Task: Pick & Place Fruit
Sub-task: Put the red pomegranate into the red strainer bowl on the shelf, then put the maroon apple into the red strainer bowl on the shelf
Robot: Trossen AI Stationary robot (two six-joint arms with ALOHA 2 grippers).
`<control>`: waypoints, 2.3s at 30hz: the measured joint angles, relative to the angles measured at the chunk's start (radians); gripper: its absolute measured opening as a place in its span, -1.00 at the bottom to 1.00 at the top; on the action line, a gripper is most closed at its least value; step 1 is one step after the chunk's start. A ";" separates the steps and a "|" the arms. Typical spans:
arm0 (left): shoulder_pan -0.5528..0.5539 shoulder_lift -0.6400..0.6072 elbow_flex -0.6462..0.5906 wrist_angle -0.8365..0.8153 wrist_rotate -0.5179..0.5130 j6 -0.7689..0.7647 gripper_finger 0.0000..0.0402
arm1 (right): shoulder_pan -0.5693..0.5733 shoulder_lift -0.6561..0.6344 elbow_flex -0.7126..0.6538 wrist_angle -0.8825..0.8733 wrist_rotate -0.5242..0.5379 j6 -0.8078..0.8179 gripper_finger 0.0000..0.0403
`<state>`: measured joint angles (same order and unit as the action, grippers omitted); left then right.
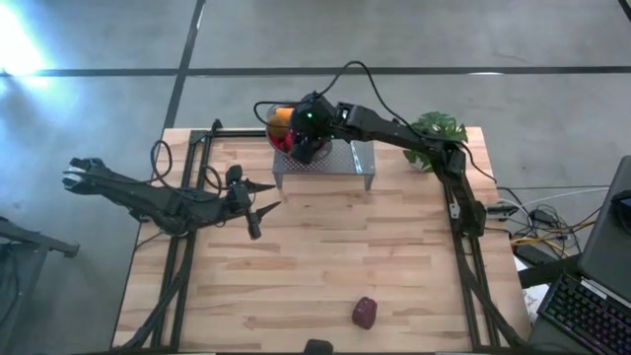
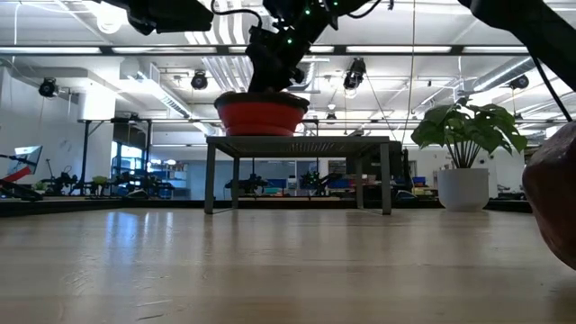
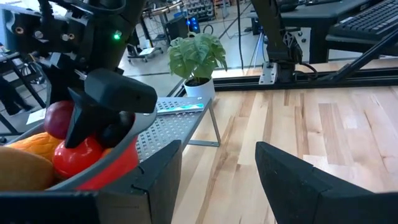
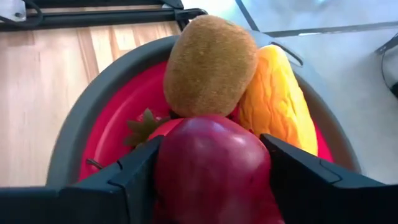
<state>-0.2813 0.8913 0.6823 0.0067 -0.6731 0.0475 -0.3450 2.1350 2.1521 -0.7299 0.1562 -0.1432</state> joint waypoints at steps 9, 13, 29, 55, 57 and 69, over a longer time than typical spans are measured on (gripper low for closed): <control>0.000 0.000 0.000 0.000 0.000 0.000 0.05 | 0.002 -0.016 0.006 -0.003 0.003 -0.012 0.61; 0.000 0.000 0.000 0.000 0.000 0.000 0.05 | 0.010 -0.018 0.051 -0.037 0.003 -0.023 0.73; 0.000 0.000 0.000 -0.002 0.002 0.003 0.05 | 0.271 -0.131 0.161 -0.693 0.001 0.128 0.54; 0.000 0.000 0.000 0.025 0.032 -0.022 0.05 | 1.033 -0.330 -0.360 -0.774 0.105 1.277 0.41; 0.000 0.000 0.000 0.025 0.032 -0.023 0.05 | 1.050 -0.326 -0.409 -0.717 0.100 1.300 0.47; 0.000 0.000 0.000 0.024 0.031 -0.026 0.05 | 1.067 -0.324 -0.568 -0.238 0.046 0.869 0.75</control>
<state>-0.2813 0.8913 0.6819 0.0307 -0.6422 0.0211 0.7223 1.8111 1.5845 -0.9674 0.2020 0.7262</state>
